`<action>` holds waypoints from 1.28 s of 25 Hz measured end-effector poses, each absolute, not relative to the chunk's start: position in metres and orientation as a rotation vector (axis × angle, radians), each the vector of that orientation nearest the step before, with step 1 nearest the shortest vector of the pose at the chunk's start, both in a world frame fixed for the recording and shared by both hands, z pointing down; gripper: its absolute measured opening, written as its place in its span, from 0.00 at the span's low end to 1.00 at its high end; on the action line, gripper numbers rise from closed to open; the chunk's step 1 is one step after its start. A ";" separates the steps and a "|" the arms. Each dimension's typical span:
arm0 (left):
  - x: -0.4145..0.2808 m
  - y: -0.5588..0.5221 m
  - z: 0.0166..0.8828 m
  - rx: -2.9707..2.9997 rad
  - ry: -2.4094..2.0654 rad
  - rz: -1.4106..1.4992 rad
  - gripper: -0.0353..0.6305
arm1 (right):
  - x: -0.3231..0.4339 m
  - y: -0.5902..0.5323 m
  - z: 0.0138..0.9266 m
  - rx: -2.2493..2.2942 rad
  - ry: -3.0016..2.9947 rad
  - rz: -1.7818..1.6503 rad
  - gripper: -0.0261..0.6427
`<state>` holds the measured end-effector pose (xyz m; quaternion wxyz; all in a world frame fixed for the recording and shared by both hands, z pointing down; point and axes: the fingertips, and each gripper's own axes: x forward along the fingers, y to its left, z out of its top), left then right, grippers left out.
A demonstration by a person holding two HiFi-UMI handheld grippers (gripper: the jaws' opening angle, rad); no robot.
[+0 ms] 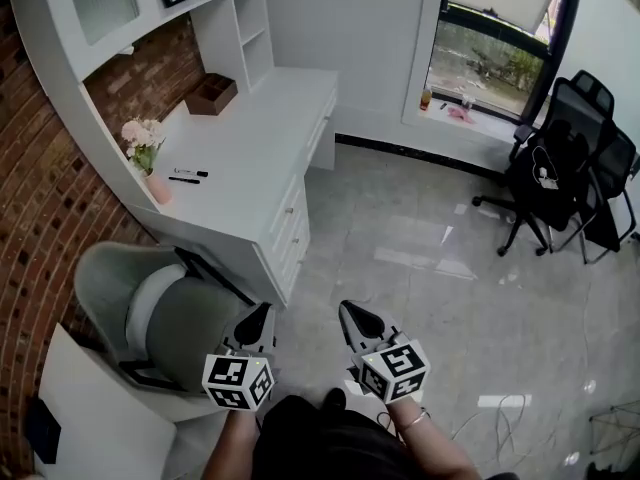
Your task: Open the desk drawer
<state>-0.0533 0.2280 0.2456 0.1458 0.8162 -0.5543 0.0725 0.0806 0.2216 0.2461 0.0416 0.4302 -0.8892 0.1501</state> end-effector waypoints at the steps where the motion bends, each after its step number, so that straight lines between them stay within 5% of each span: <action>1: -0.053 0.227 0.245 2.348 -1.602 0.208 0.09 | 0.083 0.220 0.248 1.312 -2.723 0.465 0.04; 32: -0.079 0.002 0.315 2.312 -1.460 0.233 0.09 | 0.009 -0.008 0.352 1.177 -2.552 0.548 0.04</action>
